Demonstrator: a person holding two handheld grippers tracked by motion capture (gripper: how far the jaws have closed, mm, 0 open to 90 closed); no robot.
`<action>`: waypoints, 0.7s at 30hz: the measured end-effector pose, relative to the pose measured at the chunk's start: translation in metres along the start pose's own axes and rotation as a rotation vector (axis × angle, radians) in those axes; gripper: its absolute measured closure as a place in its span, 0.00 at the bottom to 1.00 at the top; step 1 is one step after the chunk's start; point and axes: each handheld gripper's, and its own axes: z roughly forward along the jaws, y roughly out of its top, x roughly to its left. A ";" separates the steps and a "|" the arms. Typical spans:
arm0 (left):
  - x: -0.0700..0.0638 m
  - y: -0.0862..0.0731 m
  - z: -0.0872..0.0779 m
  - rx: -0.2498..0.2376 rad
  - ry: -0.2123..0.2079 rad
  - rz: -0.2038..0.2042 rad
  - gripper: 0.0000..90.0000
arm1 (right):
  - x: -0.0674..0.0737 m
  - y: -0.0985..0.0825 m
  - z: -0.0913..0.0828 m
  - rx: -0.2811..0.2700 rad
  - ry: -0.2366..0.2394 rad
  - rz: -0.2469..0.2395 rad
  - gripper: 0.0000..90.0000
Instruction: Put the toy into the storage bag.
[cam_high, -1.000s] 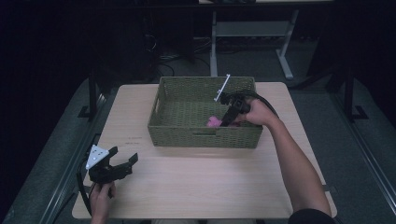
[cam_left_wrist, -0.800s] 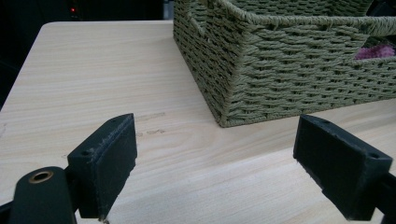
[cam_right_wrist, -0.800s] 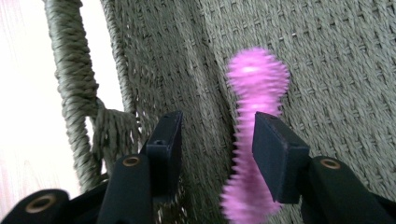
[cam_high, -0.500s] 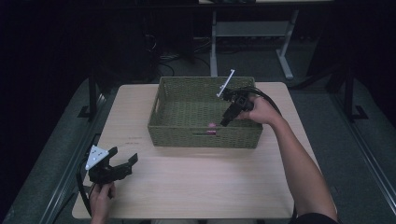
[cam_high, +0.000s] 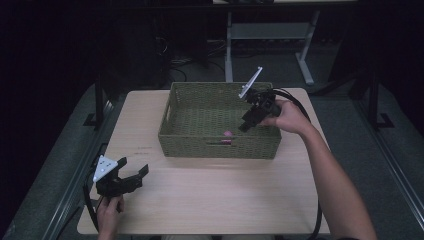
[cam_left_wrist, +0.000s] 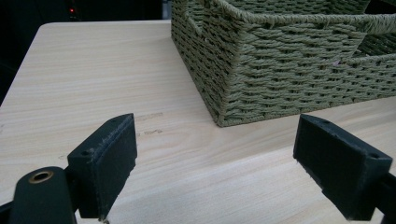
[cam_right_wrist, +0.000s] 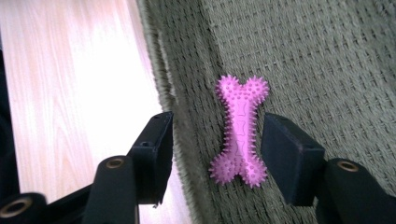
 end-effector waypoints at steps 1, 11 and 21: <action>0.000 0.000 0.000 0.001 0.000 0.000 0.14 | 0.003 0.000 -0.003 -0.004 -0.005 -0.002 0.46; 0.000 0.000 0.000 0.000 0.002 0.000 0.14 | 0.016 -0.013 -0.013 -0.023 -0.012 0.002 0.42; -0.001 0.000 0.001 0.004 0.001 0.005 0.14 | 0.025 -0.028 -0.022 -0.040 -0.020 0.014 0.40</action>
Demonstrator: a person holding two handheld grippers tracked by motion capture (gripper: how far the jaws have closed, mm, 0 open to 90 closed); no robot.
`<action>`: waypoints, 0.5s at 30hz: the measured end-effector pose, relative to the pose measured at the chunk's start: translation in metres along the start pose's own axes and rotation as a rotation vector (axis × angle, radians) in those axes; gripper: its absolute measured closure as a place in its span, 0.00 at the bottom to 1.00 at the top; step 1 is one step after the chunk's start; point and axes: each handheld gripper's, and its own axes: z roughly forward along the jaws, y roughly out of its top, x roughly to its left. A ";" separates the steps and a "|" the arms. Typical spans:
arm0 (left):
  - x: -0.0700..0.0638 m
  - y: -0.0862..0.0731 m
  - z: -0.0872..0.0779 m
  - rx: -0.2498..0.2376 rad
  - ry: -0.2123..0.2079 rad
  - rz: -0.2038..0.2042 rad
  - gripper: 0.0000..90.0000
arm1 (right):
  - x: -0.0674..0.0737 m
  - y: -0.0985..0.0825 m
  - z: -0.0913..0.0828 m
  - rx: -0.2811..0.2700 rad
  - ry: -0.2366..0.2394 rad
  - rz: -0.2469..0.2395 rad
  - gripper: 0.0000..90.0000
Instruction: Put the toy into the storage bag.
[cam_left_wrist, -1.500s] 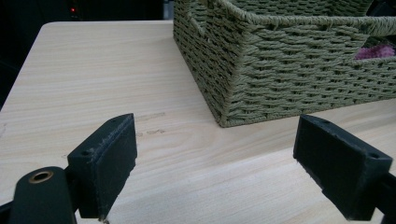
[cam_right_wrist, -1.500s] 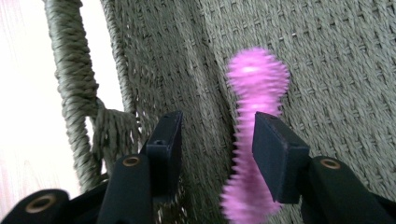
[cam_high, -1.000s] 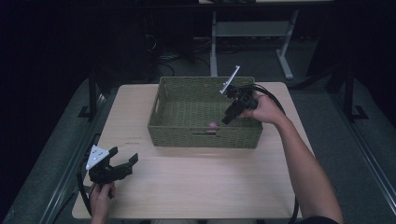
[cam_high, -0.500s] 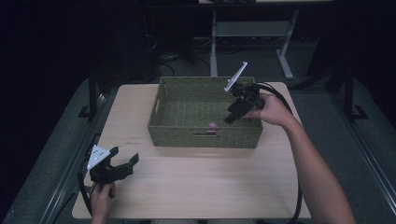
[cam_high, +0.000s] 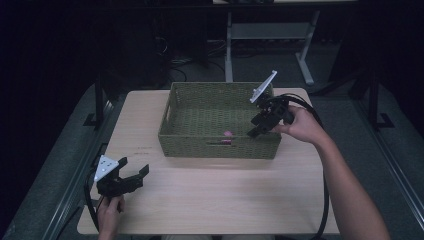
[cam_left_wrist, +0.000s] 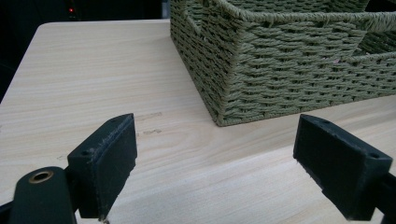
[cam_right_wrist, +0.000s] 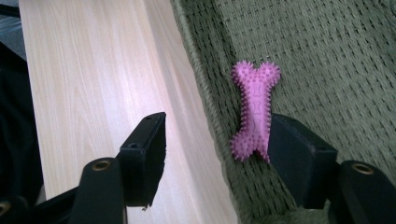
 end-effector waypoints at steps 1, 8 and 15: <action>0.000 0.000 0.000 -0.001 0.000 -0.001 0.14 | 0.002 -0.004 -0.002 0.007 -0.002 0.006 0.39; 0.000 0.000 0.000 -0.002 0.001 -0.003 0.14 | 0.010 -0.020 -0.006 -0.002 -0.008 0.013 0.38; 0.000 0.000 0.000 0.000 0.002 -0.001 0.14 | 0.018 -0.036 -0.010 -0.019 -0.022 0.019 0.38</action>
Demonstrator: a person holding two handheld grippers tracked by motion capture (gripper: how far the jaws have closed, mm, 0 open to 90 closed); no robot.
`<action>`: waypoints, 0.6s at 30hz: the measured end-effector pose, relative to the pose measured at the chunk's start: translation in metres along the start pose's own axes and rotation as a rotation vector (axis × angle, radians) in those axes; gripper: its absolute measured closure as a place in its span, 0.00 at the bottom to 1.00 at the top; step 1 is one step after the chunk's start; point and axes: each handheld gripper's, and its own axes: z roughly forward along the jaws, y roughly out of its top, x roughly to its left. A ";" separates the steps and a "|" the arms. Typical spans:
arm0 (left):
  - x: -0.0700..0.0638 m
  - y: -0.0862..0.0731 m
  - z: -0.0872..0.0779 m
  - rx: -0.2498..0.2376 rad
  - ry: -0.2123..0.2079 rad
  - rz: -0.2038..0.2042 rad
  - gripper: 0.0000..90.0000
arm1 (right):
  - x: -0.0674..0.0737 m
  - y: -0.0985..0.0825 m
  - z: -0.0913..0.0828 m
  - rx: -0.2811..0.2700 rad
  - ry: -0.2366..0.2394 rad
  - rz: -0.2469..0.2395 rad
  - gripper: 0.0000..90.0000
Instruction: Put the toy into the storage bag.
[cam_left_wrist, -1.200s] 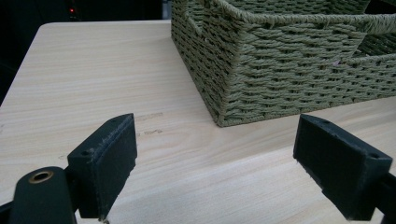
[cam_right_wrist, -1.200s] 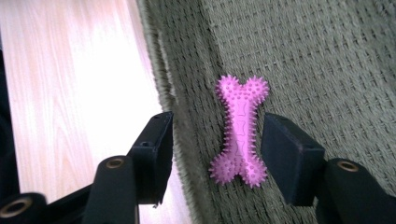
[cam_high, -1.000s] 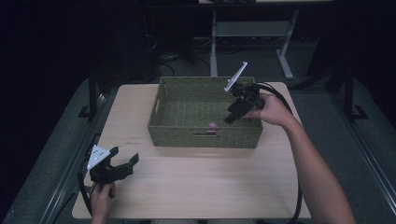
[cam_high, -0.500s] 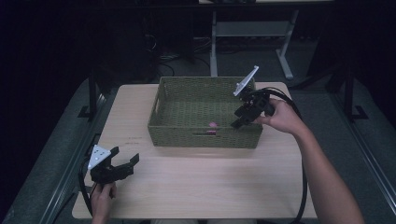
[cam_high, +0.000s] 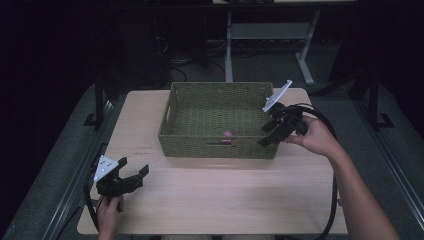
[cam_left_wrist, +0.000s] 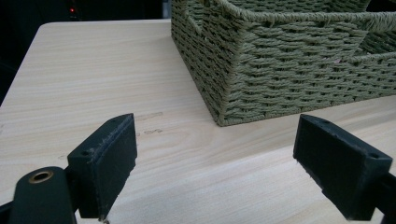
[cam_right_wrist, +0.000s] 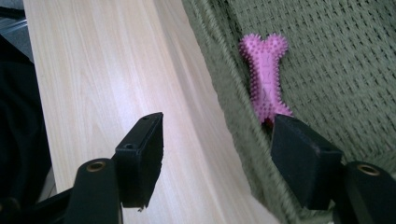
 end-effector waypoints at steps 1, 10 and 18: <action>0.000 0.000 0.000 0.001 -0.001 0.002 0.14 | 0.003 -0.007 -0.001 -0.008 -0.003 0.004 0.37; -0.001 0.000 0.001 0.002 -0.002 0.005 0.14 | 0.014 -0.030 0.000 -0.023 -0.001 0.019 0.36; 0.000 0.000 0.001 0.002 0.002 0.004 0.14 | 0.027 -0.059 0.007 -0.037 0.002 0.036 0.36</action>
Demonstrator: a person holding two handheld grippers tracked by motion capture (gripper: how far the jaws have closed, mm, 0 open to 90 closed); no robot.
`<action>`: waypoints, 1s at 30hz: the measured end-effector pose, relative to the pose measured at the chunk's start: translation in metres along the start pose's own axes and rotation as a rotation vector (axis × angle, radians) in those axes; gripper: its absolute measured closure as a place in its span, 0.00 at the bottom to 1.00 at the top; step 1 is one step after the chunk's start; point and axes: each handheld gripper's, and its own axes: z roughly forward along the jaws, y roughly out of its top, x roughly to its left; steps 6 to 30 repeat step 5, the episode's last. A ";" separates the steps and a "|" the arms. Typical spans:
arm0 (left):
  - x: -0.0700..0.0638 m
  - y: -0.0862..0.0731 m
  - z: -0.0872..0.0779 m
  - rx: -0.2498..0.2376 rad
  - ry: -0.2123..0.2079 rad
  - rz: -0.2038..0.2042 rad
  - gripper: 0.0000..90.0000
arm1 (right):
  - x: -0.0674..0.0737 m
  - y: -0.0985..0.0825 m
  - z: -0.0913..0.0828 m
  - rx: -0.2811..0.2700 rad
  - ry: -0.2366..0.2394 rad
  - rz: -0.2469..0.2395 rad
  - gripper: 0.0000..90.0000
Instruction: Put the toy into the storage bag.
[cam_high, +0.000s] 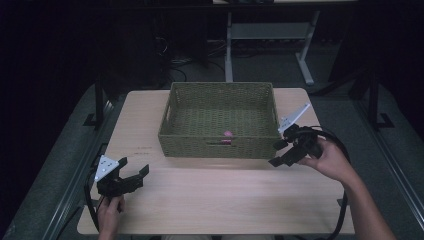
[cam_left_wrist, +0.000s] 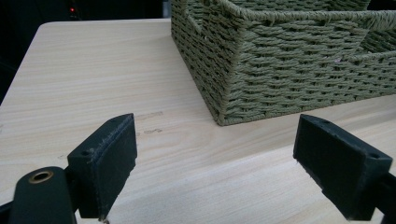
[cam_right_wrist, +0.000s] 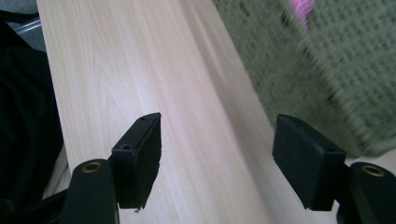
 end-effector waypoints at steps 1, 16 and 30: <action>-0.001 0.000 0.000 -0.001 -0.003 0.002 0.14 | 0.001 -0.004 0.002 0.002 0.001 0.004 0.36; -0.001 0.000 0.000 0.000 -0.004 0.006 0.14 | 0.006 -0.018 0.009 0.002 -0.001 0.023 0.34; -0.001 0.000 0.000 0.000 -0.004 0.006 0.14 | 0.006 -0.018 0.009 0.002 -0.001 0.023 0.34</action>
